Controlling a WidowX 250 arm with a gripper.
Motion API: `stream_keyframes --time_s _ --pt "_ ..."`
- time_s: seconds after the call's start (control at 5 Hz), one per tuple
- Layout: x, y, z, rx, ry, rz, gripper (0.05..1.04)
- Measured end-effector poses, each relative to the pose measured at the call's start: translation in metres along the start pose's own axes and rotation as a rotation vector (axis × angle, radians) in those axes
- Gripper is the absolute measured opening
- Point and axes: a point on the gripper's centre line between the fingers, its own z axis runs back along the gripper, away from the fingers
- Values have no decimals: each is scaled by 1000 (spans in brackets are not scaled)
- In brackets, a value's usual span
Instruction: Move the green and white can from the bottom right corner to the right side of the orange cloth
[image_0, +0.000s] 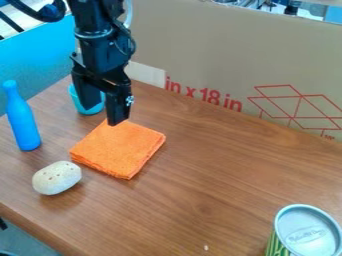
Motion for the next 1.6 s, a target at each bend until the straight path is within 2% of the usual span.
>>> stream_keyframes --time_s 0.2,0.4,0.6,0.8,1.0,1.2,1.6 --pt "-2 -2 -6 -10 22 -2 1001" --pt "2 -31 -10 -9 28 -3 1001" --pt "9 -73 4 3 -31 -64 1001" --pt "13 -108 8 14 -53 -102 1001" --pt "19 -143 17 5 -88 -67 1001" --pt "26 -178 25 -11 -104 -59 1001" --pt "27 -226 22 -71 -119 -90 1001"
